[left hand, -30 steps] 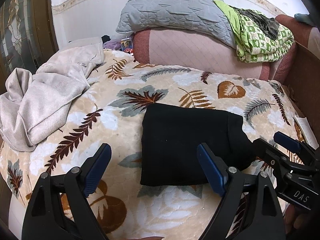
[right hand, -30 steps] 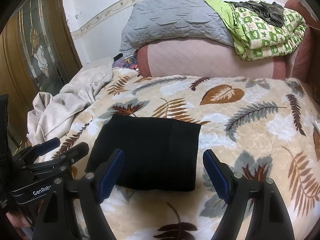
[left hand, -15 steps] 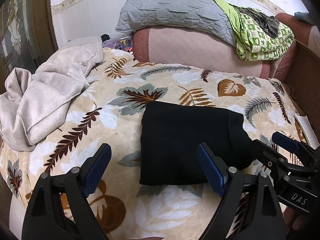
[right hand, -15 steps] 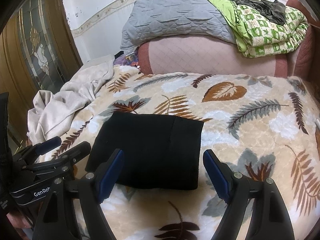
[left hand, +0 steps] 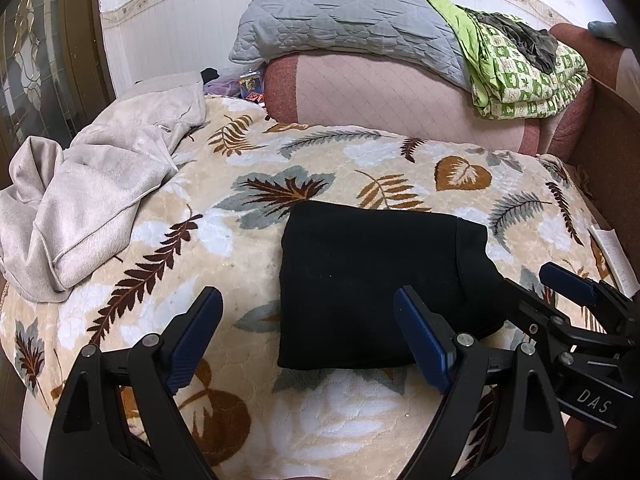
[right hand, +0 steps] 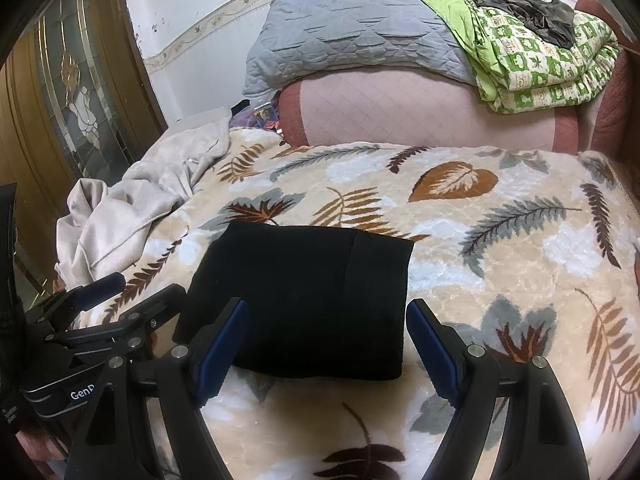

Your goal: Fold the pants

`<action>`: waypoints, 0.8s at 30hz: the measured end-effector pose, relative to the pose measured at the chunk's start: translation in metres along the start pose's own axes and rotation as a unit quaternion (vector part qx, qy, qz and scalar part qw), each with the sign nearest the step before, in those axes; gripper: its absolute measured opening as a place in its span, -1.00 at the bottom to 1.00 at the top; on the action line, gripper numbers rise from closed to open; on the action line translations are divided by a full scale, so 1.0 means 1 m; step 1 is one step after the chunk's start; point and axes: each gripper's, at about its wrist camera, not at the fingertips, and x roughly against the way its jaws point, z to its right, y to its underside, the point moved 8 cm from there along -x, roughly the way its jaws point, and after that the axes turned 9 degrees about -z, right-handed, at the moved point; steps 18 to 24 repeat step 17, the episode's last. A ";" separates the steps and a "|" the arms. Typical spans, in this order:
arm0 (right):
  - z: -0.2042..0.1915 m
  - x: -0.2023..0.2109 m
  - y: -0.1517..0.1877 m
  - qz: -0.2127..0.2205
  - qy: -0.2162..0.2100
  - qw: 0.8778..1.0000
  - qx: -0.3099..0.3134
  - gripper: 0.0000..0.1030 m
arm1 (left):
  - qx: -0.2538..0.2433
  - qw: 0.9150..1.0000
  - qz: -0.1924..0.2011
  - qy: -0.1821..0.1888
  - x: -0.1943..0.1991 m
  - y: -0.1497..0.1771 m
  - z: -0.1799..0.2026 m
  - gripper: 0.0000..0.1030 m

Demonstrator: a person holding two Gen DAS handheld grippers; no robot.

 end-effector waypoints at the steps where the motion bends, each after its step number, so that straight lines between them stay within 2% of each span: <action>1: 0.000 0.000 0.000 0.000 0.000 1.000 0.001 0.60 | 0.000 1.000 -0.001 0.000 0.000 0.000 0.000 0.71; 24: -0.003 0.008 0.003 0.001 0.004 1.000 0.014 0.60 | -0.006 1.000 0.003 0.009 0.008 0.005 0.003 0.71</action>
